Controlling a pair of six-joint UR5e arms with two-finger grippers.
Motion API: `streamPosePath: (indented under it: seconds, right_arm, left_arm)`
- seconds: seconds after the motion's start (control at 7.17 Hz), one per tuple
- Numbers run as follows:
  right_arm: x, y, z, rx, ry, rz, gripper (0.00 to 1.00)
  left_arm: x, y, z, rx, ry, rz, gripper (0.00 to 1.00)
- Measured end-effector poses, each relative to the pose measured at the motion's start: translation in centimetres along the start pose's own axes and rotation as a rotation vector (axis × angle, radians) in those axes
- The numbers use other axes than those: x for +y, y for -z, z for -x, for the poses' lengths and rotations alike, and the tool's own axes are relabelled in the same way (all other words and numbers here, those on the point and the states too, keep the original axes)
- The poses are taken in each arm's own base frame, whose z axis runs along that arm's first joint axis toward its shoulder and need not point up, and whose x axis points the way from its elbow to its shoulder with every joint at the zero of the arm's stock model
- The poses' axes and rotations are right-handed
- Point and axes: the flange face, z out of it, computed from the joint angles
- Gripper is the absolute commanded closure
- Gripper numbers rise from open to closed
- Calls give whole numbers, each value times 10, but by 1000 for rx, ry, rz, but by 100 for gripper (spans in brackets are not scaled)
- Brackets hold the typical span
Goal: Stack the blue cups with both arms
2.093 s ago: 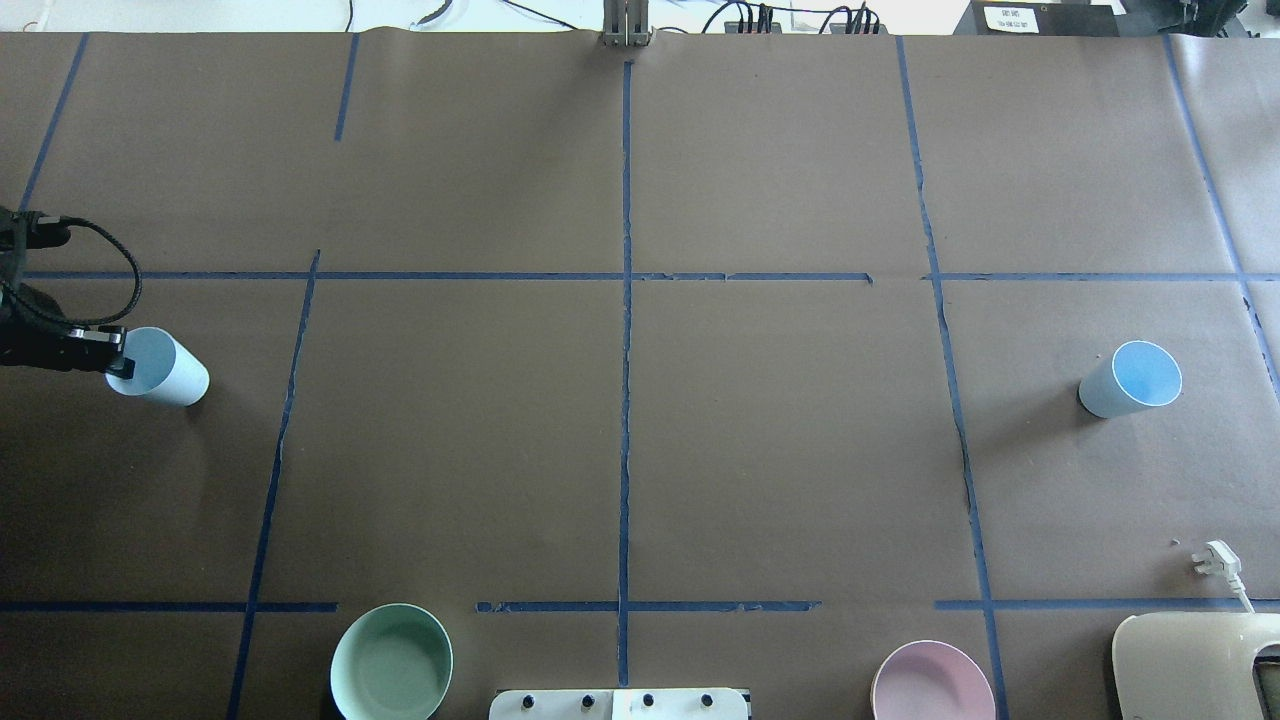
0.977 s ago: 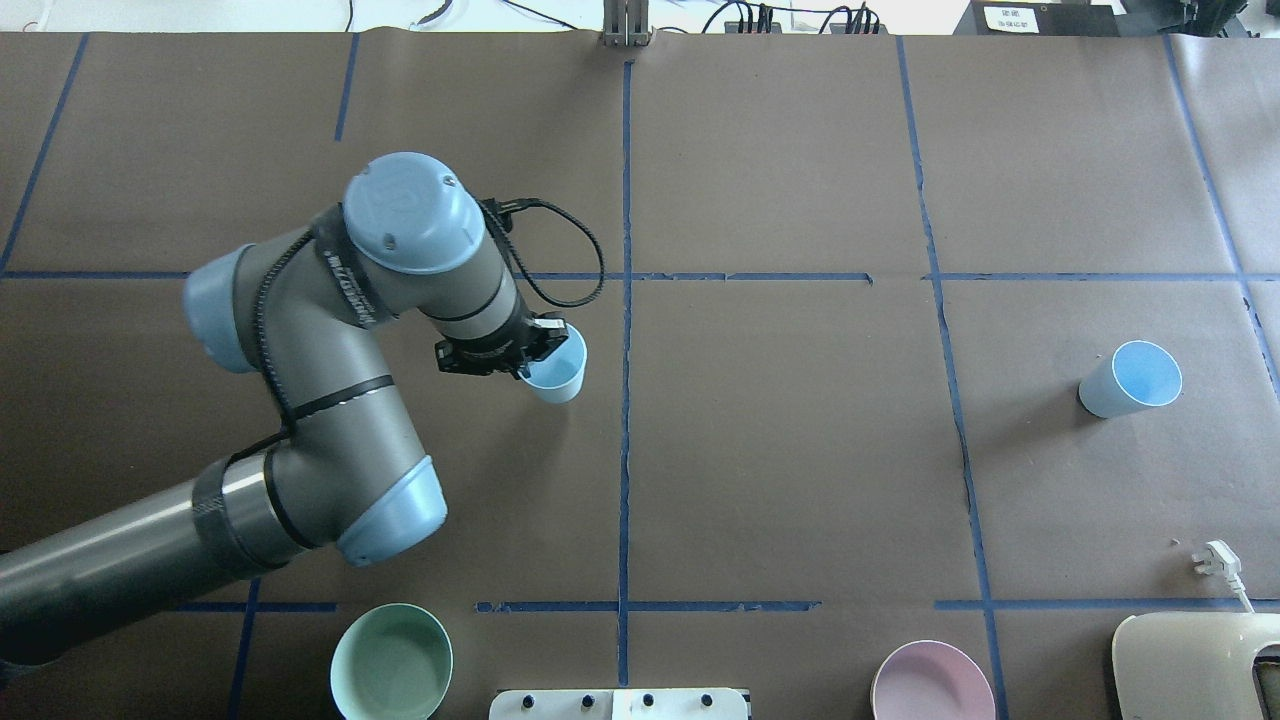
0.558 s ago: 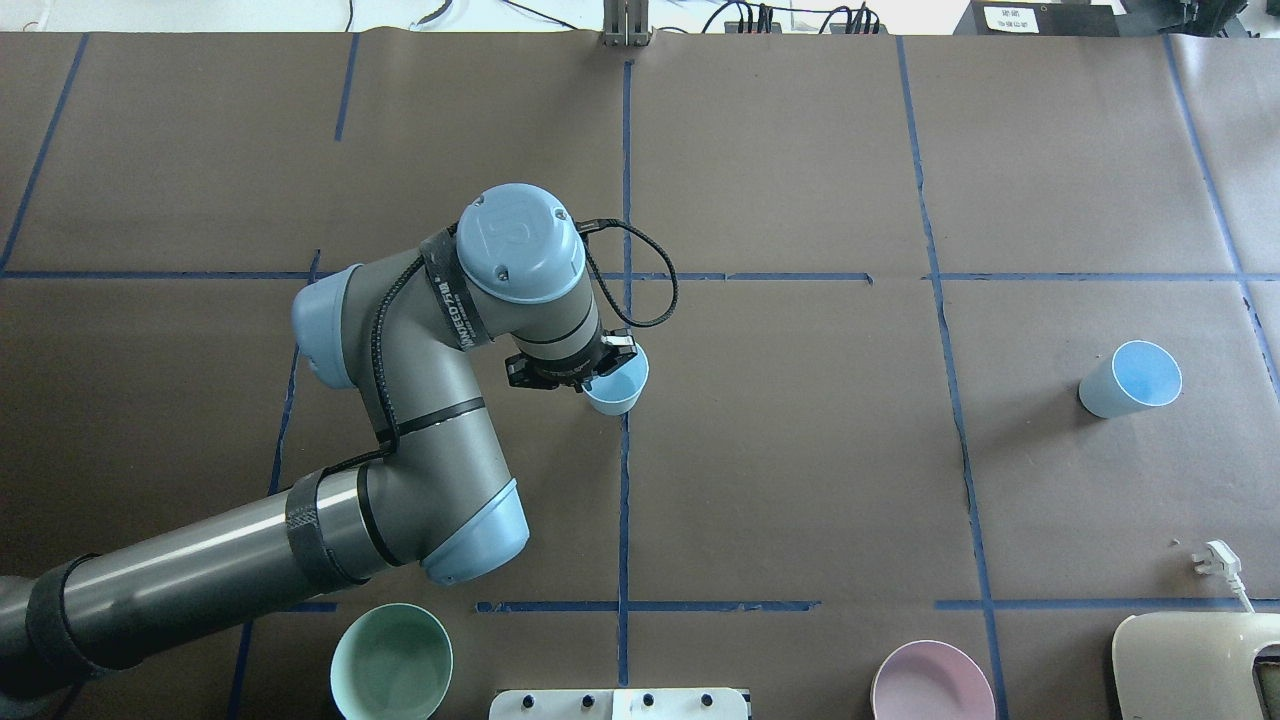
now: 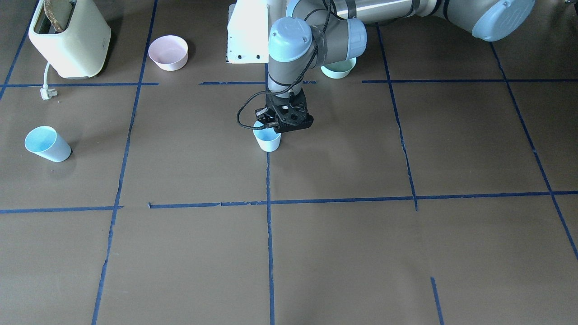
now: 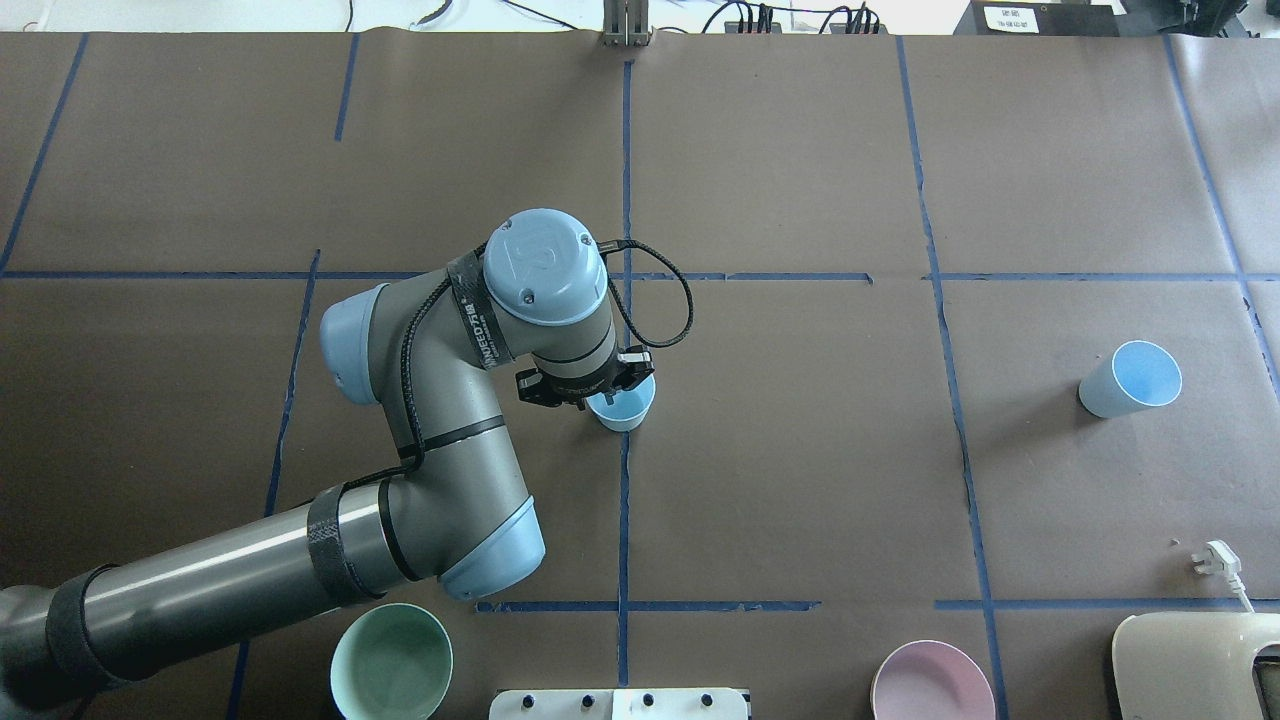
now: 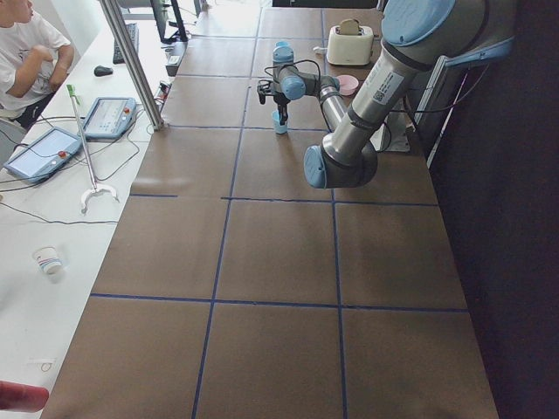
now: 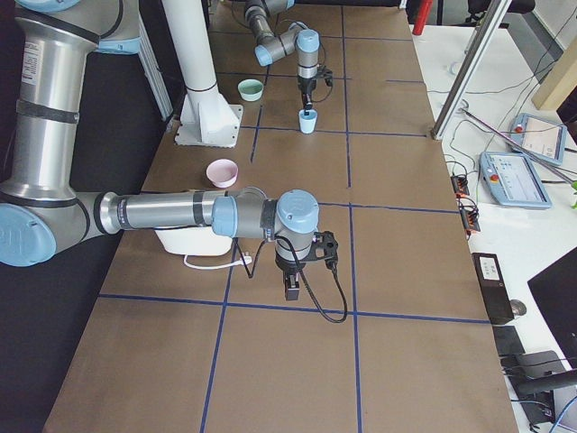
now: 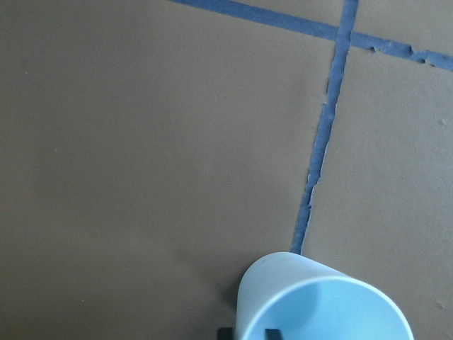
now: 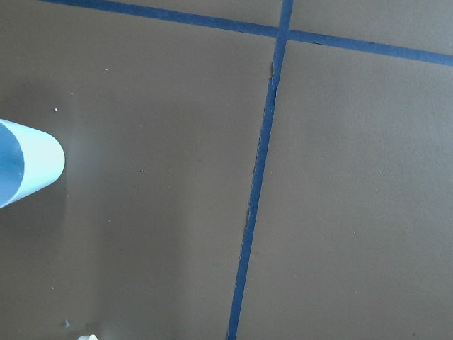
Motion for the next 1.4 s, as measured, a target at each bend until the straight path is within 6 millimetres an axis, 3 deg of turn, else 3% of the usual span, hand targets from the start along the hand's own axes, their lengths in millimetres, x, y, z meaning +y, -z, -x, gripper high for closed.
streamPosePath:
  seconds: [0.28, 0.42, 0.56, 0.84, 1.12, 1.4]
  right_arm:
    - [-1, 2, 2, 0, 4, -4, 0]
    - [-2, 6, 5, 2, 12, -12, 0]
    - [-3, 11, 11, 1, 22, -23, 0]
    - [-4, 16, 20, -39, 32, -37, 0]
    - [-15, 21, 32, -61, 50, -50, 0]
    - [-35, 27, 51, -64, 48, -62, 0]
  left_arm:
    - [-1, 23, 8, 15, -36, 2, 0]
    - [-11, 44, 33, 9, -78, 16, 0]
    - [-31, 68, 85, 1, -142, 36, 0]
    - [-84, 113, 212, -43, -306, 35, 0]
    - [-152, 153, 377, -119, -458, 46, 0]
    - [-197, 189, 553, -148, -523, 65, 0]
